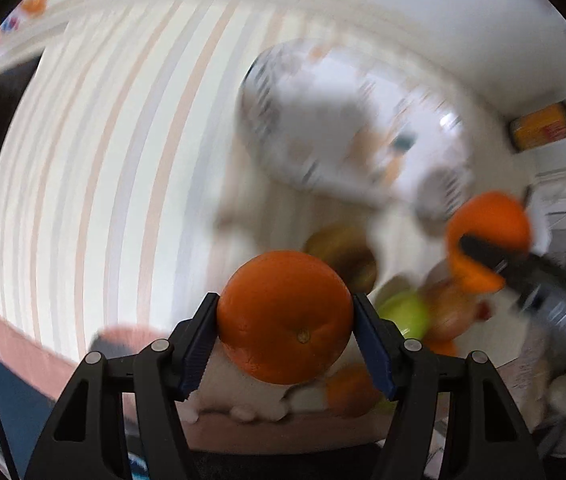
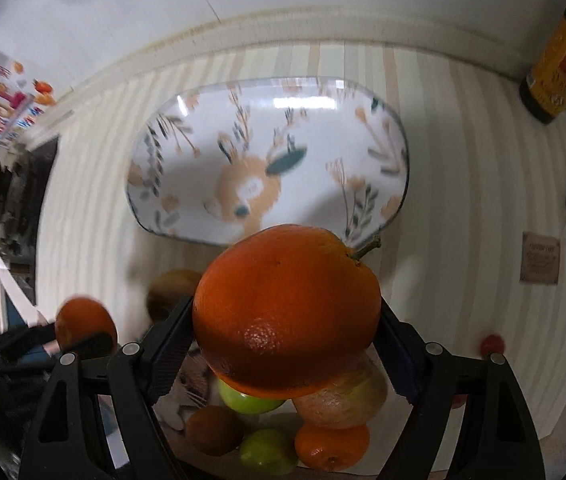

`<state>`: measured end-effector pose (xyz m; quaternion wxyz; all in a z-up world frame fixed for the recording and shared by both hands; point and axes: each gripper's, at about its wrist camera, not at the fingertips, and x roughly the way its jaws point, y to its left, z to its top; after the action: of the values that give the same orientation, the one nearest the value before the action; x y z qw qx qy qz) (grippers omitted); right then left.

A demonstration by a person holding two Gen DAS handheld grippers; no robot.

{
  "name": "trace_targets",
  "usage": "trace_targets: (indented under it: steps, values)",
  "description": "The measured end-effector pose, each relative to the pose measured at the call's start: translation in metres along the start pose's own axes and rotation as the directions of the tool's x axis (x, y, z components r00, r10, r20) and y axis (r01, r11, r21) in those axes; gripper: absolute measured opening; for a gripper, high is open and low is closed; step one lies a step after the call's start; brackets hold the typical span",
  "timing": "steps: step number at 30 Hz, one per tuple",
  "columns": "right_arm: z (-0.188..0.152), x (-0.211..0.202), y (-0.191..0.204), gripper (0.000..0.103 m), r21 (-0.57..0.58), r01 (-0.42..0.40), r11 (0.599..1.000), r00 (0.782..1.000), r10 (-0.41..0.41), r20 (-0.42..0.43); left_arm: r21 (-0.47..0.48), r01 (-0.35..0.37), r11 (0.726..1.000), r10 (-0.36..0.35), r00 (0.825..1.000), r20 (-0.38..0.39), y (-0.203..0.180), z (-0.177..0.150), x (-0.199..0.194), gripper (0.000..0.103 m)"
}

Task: Organize fruits
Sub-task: 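Carry both oranges onto the deer plate and open both grippers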

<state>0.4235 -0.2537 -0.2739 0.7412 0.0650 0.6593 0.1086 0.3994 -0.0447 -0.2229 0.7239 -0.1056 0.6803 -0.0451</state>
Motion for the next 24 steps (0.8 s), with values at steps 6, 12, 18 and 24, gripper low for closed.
trace_targets:
  steps: [6,12,18,24]
  values:
    - [0.038,-0.015,-0.006,0.086,-0.040,0.011,0.999,1.000,-0.010,0.014,0.075,0.021,0.997,-0.024,0.999,0.038,-0.030,0.084,0.009,0.063]
    - [0.089,0.015,-0.019,0.086,-0.062,0.065,0.996,0.997,-0.068,-0.034,0.048,0.023,0.999,-0.018,0.995,-0.096,-0.036,0.142,0.077,0.063]
    - [0.120,0.042,-0.023,0.086,-0.086,0.098,0.992,0.990,-0.105,-0.091,-0.002,0.078,0.997,-0.076,0.975,-0.207,-0.041,0.164,0.121,0.063]
    - [0.128,0.062,-0.028,0.086,-0.096,0.099,0.991,0.984,-0.111,-0.137,-0.006,0.075,0.997,-0.074,0.967,-0.245,-0.048,0.161,0.138,0.063]
